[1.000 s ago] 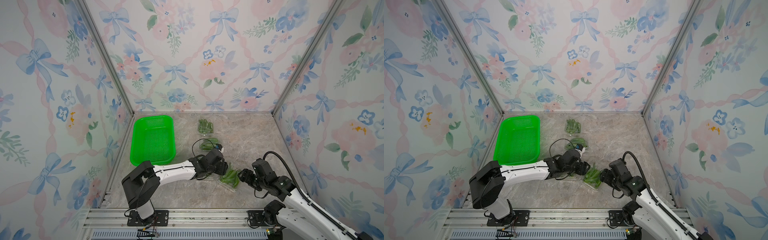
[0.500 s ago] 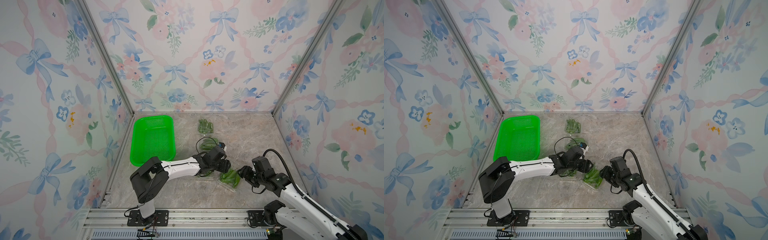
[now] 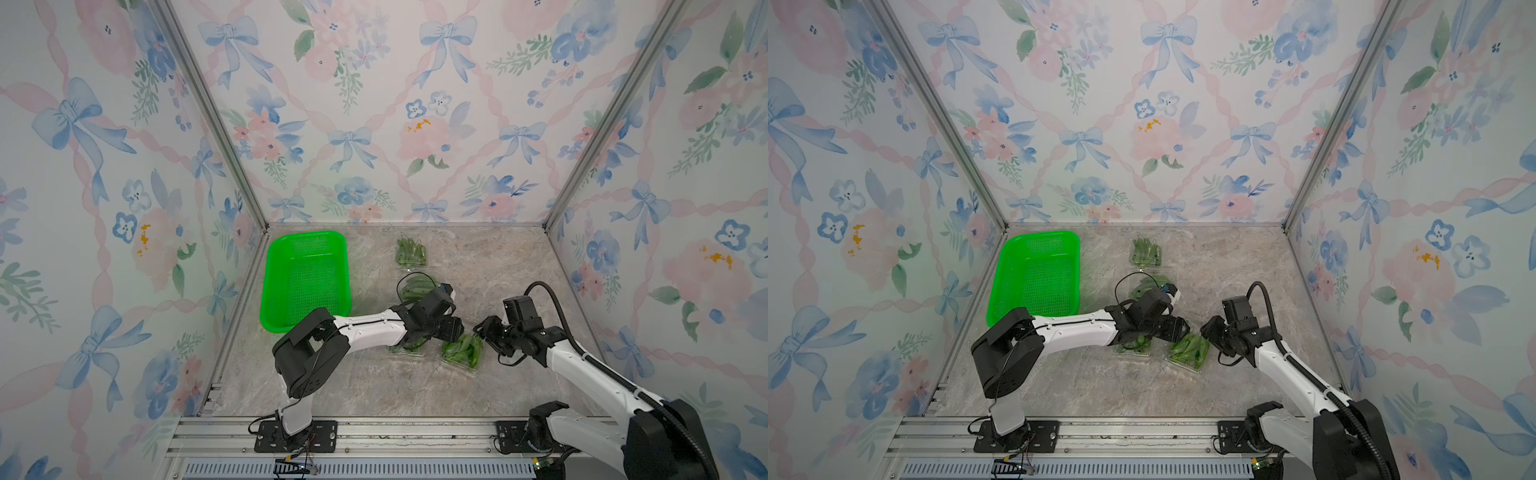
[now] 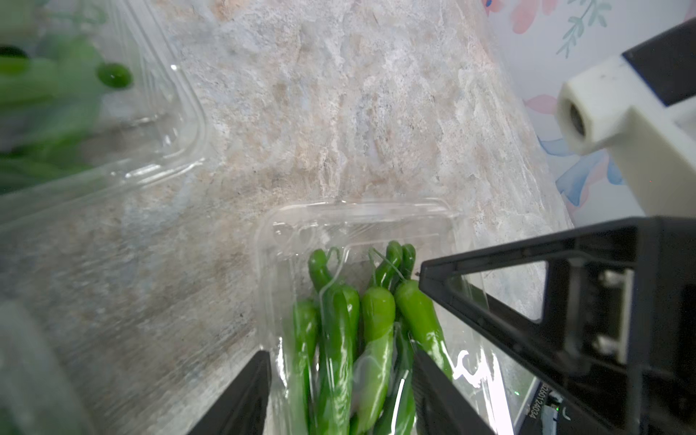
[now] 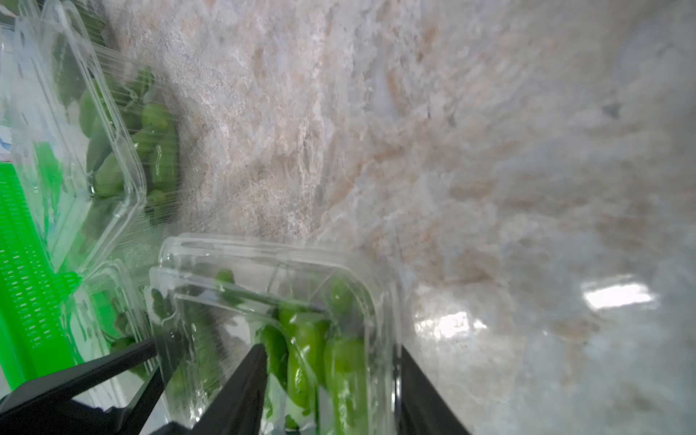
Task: Take small green peppers out of containers
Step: Adjust the packing box at the center of the board.
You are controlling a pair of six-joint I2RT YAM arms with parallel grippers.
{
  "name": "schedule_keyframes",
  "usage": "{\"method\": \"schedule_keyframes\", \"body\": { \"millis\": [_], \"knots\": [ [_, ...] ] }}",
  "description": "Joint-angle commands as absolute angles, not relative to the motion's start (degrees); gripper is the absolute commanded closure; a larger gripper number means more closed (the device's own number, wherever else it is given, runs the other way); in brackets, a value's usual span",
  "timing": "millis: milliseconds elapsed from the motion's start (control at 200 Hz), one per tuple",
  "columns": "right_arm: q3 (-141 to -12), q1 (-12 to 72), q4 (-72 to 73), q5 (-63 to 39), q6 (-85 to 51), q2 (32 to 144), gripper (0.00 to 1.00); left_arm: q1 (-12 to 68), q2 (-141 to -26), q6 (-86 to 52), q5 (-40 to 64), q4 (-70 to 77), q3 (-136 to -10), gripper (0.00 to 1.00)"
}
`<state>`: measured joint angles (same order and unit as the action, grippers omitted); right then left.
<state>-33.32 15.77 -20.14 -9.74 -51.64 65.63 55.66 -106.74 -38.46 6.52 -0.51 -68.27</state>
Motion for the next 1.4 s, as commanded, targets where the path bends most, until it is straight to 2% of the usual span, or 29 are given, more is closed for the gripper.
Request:
{"method": "schedule_keyframes", "body": {
  "millis": [0, 330, 420, 490, 580, 770, 915, 1080, 1280, 1395],
  "knots": [
    [-37.97, 13.71, -16.9, -11.77, -47.8, 71.01, 0.48, 56.09, -109.26, -40.15, 10.45, 0.07, -71.34, 0.38],
    [-55.12, 9.89, -18.13, -12.05, -38.06, 89.08, 0.44, 57.38, -111.95, -41.57, 12.32, 0.0, -73.13, 0.41],
    [-57.51, 10.02, -18.96, -11.59, -36.44, 90.81, 0.31, 57.57, -111.63, -41.7, 12.13, 0.0, -73.03, 0.42],
    [-58.69, 9.95, -20.08, -9.04, -34.21, 90.5, 0.26, 57.58, -110.79, -41.66, 11.82, -0.02, -72.95, 0.41],
    [-59.31, 9.37, -21.95, -6.48, -32.93, 88.36, 0.21, 57.66, -109.05, -41.25, 10.5, -0.31, -72.04, 0.41],
    [-57.35, 8.46, -26.07, -2.44, -31.2, 82.17, 0.17, 56.38, -108.41, -41.23, 9.81, -0.7, -69.71, 0.4],
    [-52.95, 7.56, -28.25, -2.68, -32.39, 76.71, 0.16, 56.38, -106.46, -41.22, 8.43, -0.73, -68.44, 0.4],
    [-45.78, 7.74, -31.29, -3.61, -37.58, 65.64, 0.17, 55.97, -104.05, -39.74, 6.15, -0.88, -68.56, 0.4],
    [-38.95, 8.53, -40.69, -1.42, -42.48, 47.79, 0.2, 54.93, -106.26, -34.82, 5.45, -0.87, -75.9, 0.39],
    [-37.31, 8.17, -45.98, -4.87, -44.61, 43.45, 0.22, 54.43, -110.56, -32.61, 5.44, -0.88, -81.19, 0.39]
  ]
}}
